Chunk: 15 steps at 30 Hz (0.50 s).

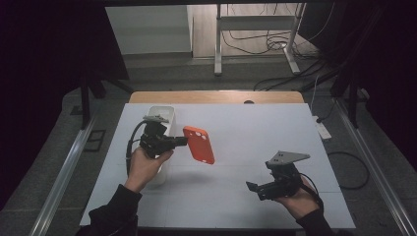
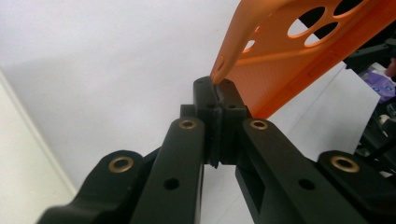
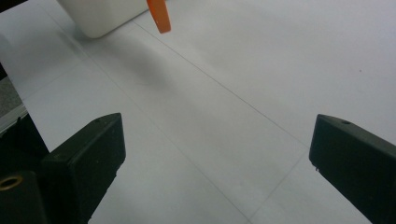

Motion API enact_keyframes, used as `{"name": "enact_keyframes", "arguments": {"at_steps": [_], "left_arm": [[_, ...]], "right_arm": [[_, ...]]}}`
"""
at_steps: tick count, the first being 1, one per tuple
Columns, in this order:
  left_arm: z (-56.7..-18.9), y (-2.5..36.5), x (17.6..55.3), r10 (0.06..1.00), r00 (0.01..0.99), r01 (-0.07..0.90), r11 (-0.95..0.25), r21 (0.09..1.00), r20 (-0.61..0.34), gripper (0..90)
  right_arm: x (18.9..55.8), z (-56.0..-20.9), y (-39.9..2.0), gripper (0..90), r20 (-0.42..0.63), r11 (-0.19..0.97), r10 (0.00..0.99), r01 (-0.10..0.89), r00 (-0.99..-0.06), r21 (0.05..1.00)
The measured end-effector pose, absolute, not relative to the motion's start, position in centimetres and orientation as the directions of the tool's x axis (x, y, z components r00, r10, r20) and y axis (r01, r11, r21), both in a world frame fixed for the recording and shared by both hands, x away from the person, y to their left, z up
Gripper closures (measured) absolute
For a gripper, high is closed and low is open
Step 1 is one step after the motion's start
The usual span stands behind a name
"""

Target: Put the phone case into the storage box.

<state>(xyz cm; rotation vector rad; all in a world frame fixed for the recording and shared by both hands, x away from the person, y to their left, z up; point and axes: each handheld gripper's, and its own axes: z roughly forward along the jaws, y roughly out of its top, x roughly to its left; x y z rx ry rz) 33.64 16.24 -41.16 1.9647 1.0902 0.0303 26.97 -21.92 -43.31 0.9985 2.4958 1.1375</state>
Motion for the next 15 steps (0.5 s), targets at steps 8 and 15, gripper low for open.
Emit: {"name": "enact_keyframes", "arguments": {"at_steps": [8,15], "left_arm": [[-41.1,16.8,34.1,0.712,0.602,0.687,-0.230,0.690,-0.362,89.2],[-40.7,17.2,34.6,0.720,0.592,0.690,-0.219,0.690,-0.363,89.2]], "right_arm": [[26.3,-43.6,-23.1,2.1,0.064,0.472,0.684,0.508,-0.727,0.720],[25.9,-43.8,-24.2,0.0,0.064,0.457,0.708,0.525,-0.703,0.718]]}}
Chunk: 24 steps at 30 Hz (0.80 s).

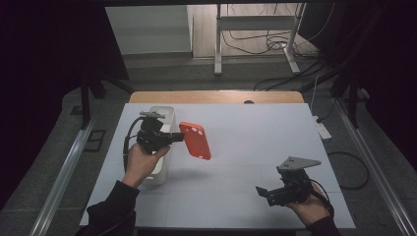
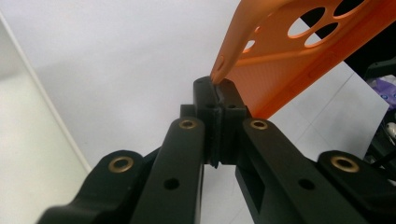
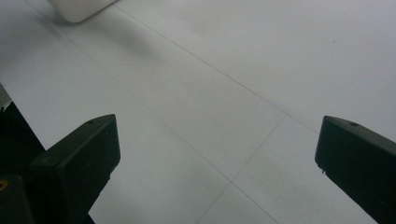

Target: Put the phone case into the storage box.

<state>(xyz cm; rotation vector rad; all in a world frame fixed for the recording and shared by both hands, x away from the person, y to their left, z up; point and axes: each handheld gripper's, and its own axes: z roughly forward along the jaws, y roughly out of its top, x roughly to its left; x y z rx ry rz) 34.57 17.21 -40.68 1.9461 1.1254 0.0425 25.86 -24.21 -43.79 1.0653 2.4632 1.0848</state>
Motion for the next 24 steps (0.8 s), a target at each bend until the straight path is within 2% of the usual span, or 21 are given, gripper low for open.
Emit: {"name": "enact_keyframes", "arguments": {"at_steps": [24], "left_arm": [[-38.4,19.6,36.8,0.739,0.565,0.704,-0.199,0.682,-0.367,89.2]], "right_arm": [[24.2,-44.3,-28.4,0.0,0.044,0.392,0.805,0.585,-0.592,0.710]]}}
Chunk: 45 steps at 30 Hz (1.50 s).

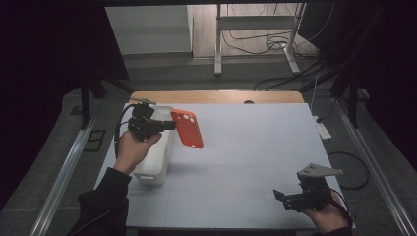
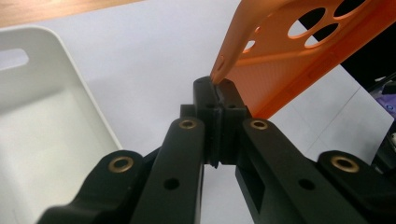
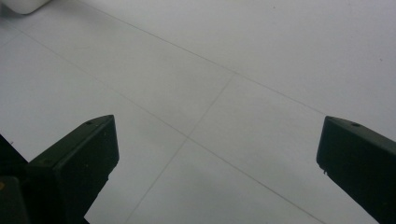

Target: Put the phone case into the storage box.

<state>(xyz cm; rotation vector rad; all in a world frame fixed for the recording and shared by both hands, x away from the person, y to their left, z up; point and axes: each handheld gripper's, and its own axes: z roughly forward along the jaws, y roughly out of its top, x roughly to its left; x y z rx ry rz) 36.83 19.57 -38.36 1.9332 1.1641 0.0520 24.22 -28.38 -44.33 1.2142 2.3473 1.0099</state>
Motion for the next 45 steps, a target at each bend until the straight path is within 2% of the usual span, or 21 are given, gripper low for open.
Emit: {"name": "enact_keyframes", "arguments": {"at_steps": [20,45], "left_arm": [[-36.7,22.0,38.9,0.771,0.510,0.730,-0.154,0.666,-0.381,89.2],[-35.4,25.6,41.2,0.843,0.412,0.744,-0.093,0.662,-0.345,89.2]], "right_arm": [[22.9,-44.5,-30.6,0.0,0.052,0.334,0.848,0.608,-0.527,0.721],[22.7,-44.5,-30.6,0.0,0.048,0.333,0.848,0.601,-0.528,0.726]]}}
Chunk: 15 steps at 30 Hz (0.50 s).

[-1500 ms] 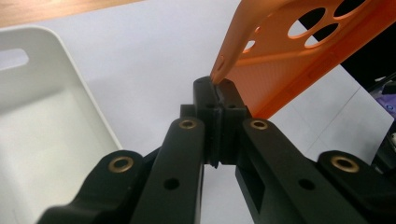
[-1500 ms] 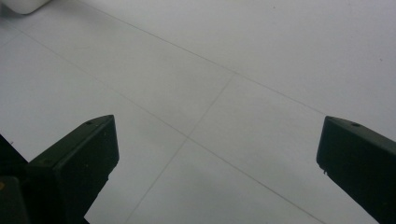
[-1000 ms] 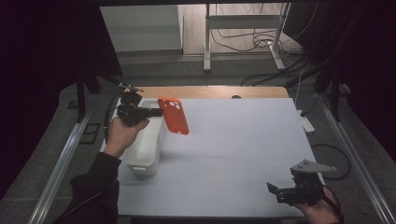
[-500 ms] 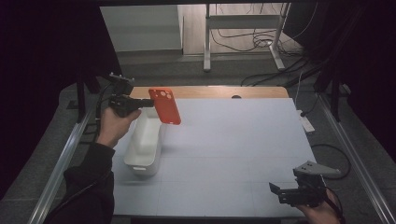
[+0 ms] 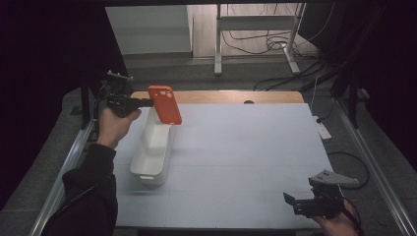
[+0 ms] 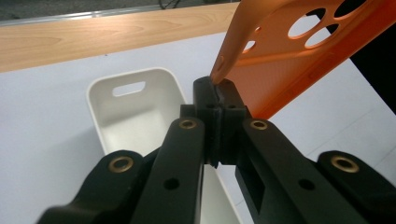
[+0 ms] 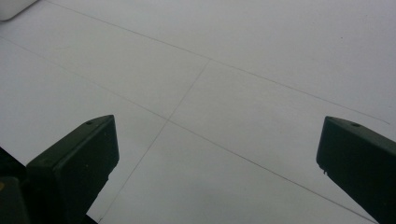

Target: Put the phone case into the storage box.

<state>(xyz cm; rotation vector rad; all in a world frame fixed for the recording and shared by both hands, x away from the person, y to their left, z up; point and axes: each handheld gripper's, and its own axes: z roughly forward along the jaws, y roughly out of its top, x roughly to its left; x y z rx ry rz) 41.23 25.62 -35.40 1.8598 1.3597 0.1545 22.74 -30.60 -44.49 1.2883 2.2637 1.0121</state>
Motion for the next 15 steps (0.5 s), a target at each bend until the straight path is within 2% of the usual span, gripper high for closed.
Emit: {"name": "enact_keyframes", "arguments": {"at_steps": [15], "left_arm": [[-35.8,27.4,42.4,0.874,0.358,0.755,-0.065,0.652,-0.327,89.3]], "right_arm": [[22.7,-44.5,-30.5,0.0,0.039,0.350,0.842,0.600,-0.538,0.720]]}}
